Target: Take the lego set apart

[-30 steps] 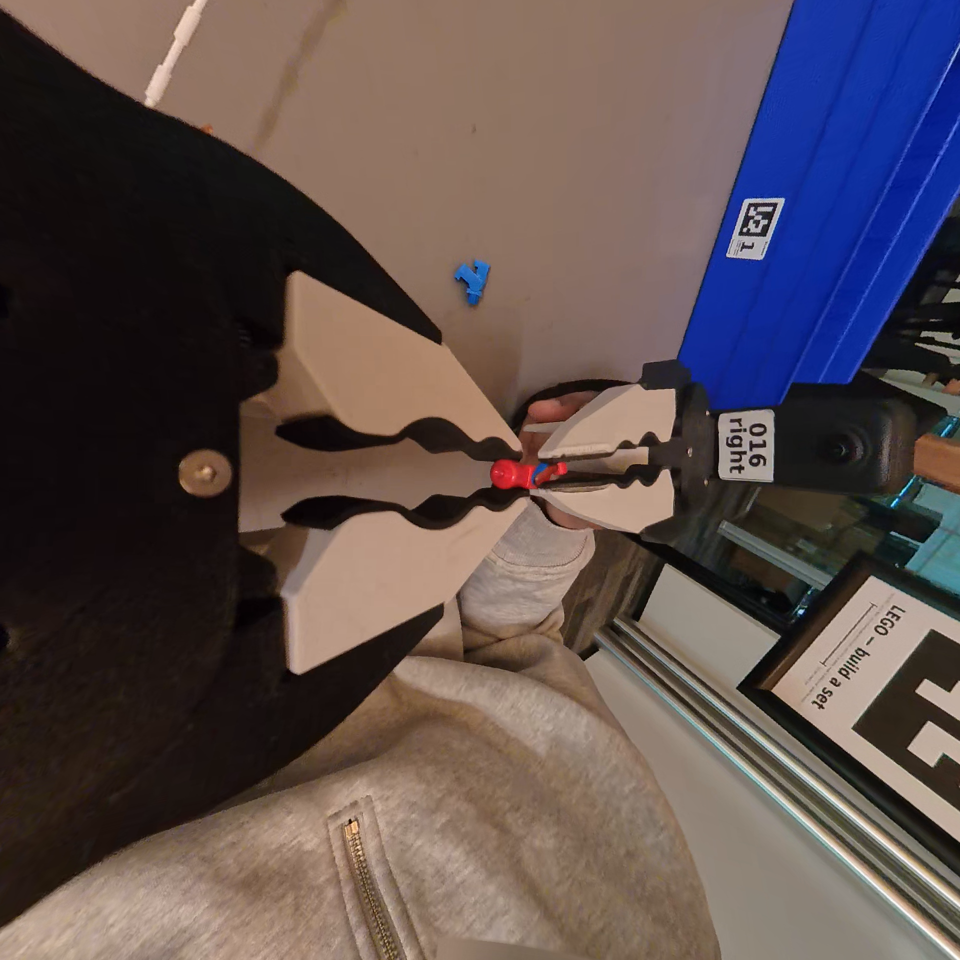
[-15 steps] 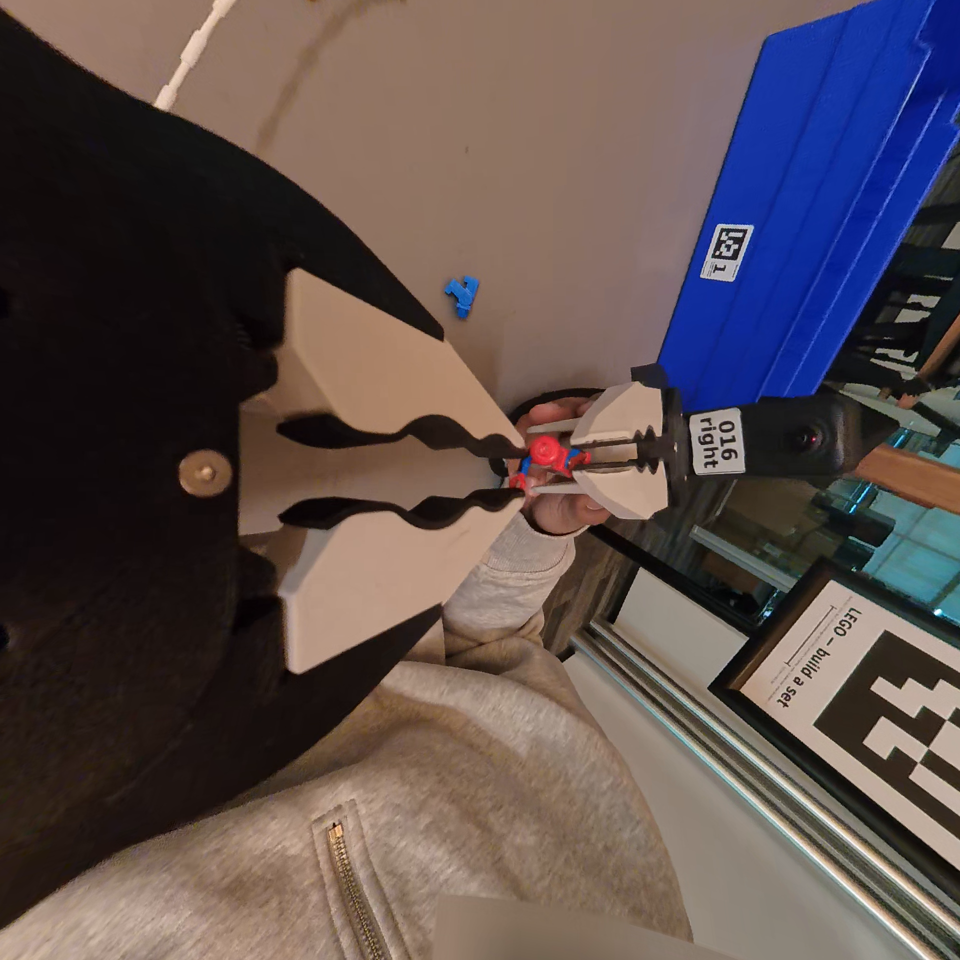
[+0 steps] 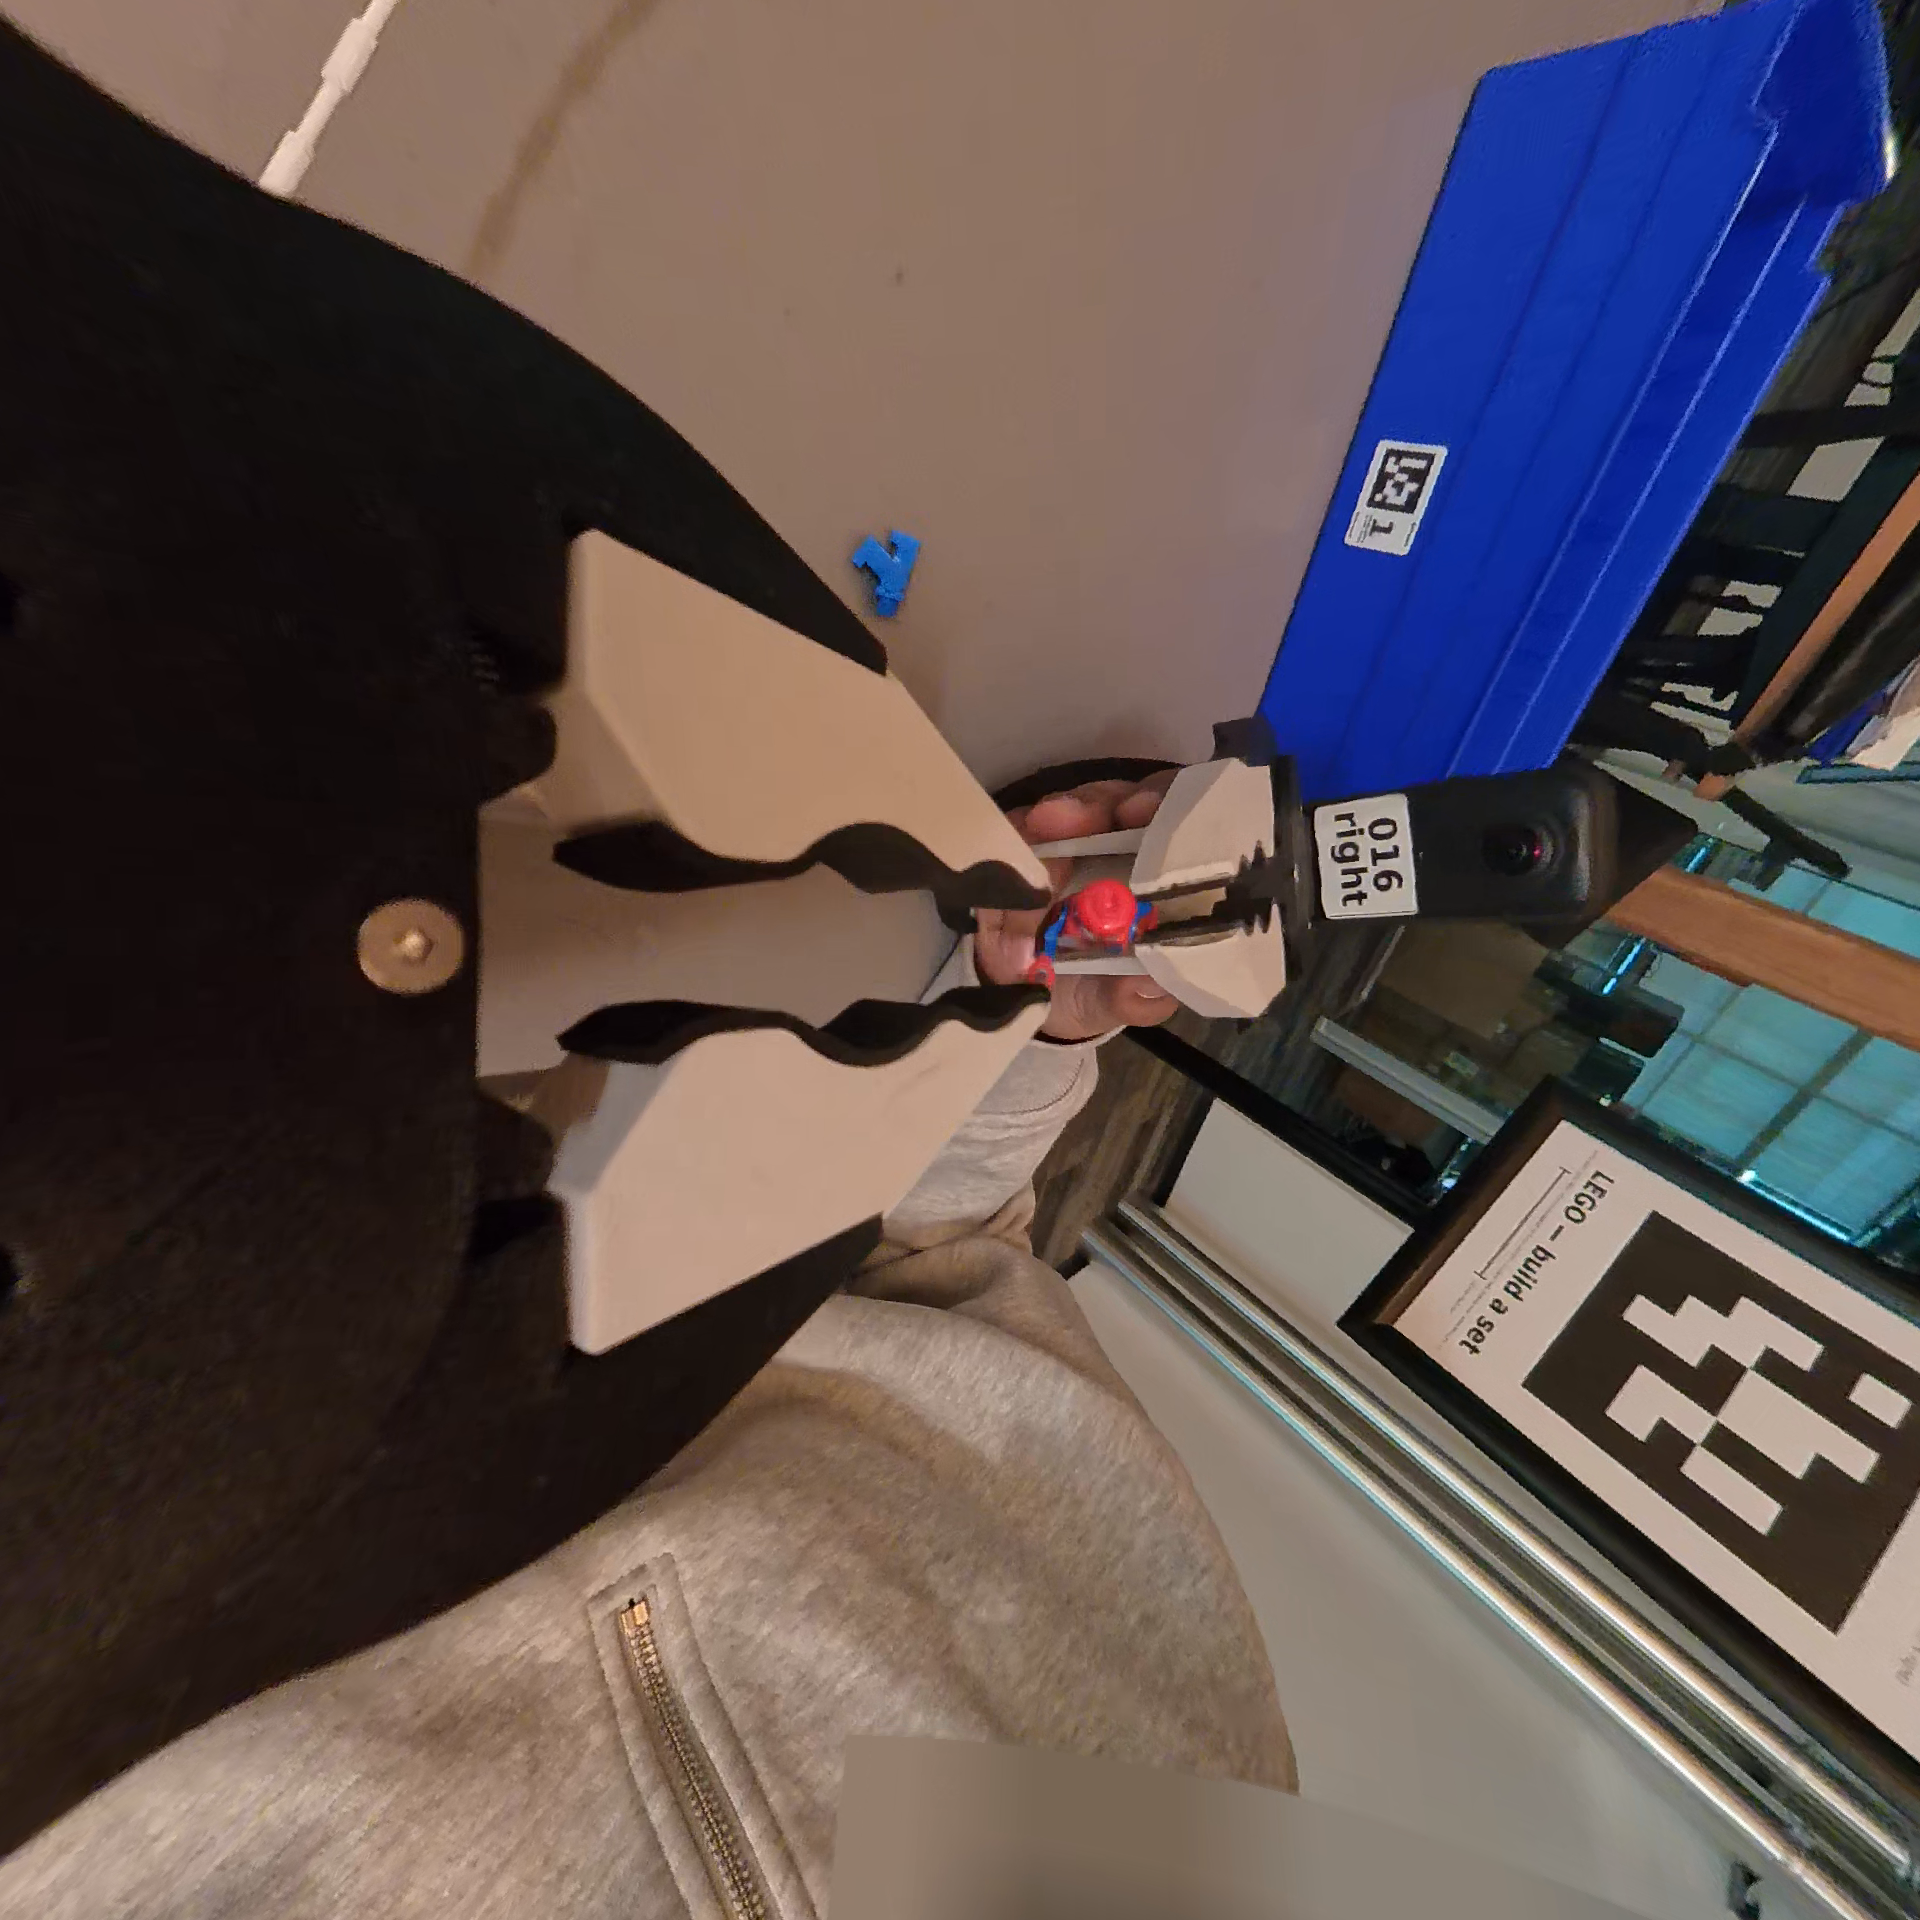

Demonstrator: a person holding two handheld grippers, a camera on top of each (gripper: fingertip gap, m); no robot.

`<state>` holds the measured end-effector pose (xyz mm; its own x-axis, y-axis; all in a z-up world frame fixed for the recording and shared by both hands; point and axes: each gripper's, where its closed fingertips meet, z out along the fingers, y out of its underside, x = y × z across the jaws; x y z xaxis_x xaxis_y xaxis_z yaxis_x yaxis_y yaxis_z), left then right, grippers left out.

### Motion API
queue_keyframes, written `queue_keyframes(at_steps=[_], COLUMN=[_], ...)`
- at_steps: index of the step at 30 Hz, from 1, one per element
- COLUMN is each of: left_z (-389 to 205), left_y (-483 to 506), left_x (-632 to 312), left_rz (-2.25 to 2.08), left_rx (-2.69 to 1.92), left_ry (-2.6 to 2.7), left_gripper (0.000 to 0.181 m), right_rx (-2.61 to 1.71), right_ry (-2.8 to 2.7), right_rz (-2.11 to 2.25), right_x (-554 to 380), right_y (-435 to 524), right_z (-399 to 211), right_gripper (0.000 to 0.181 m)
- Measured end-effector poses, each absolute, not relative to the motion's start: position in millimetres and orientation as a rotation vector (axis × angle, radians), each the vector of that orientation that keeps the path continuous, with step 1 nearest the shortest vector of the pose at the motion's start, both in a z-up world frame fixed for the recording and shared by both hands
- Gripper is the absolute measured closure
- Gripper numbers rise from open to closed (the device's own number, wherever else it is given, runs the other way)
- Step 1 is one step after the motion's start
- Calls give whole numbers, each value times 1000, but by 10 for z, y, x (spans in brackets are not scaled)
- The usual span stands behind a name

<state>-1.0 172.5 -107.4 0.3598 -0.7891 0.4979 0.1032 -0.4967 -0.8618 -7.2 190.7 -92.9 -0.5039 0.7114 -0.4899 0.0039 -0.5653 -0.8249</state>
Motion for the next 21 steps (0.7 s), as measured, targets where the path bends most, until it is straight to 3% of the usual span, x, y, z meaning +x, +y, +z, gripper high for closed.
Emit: queue_keyframes(at_steps=[12,17,21], left_z=[-993,-1029,-1006], left_y=[1732,1723,1783], left_x=[-45,-36,-87], left_rz=[-1324,-1294,-1279], left_rx=[-1695,-1725,-1720], left_ry=[567,588,532], left_gripper=[160,172,173], right_rx=[-1190,-1197,-1183], right_ry=[-1155,-1229,-1163], right_rz=[2110,2045,2019], right_x=[-60,-106,-104], right_y=[1852,1776,1856], right_z=[-927,-990,-944], right_gripper=[179,179,155])
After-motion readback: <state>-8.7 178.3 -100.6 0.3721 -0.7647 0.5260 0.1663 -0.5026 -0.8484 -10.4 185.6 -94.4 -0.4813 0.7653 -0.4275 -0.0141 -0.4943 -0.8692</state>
